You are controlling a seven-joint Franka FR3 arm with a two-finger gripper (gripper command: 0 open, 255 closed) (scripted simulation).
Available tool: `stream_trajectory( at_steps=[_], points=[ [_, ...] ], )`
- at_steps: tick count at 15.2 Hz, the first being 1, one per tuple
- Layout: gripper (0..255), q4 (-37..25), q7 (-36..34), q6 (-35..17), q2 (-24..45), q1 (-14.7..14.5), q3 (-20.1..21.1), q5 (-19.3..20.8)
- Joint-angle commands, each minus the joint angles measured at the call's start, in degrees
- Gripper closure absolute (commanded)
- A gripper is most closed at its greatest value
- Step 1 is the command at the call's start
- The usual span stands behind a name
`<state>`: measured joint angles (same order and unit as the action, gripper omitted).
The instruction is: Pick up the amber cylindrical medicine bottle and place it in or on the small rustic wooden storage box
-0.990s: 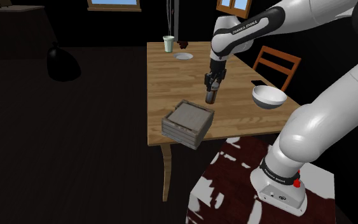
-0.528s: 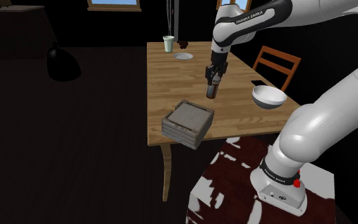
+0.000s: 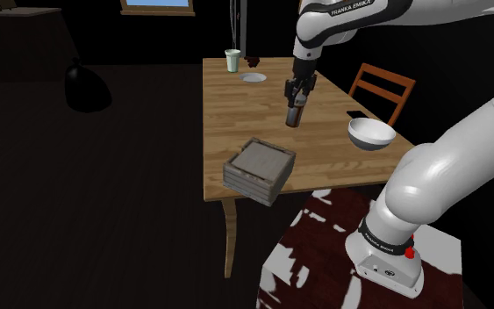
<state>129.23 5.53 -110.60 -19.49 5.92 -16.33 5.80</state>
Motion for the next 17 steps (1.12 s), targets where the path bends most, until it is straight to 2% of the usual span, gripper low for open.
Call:
stream_trajectory(
  at_steps=[1,8,17],
  points=[
    [255,-1.44,-0.03,1.79,-0.36,-0.03,0.15,-0.01],
    [255,-5.69,-0.02,6.49,-0.8,-0.14,0.5,-0.15],
    [255,-3.1,-12.58,9.87,-6.24,-4.43,9.89,-2.86]
  ],
)
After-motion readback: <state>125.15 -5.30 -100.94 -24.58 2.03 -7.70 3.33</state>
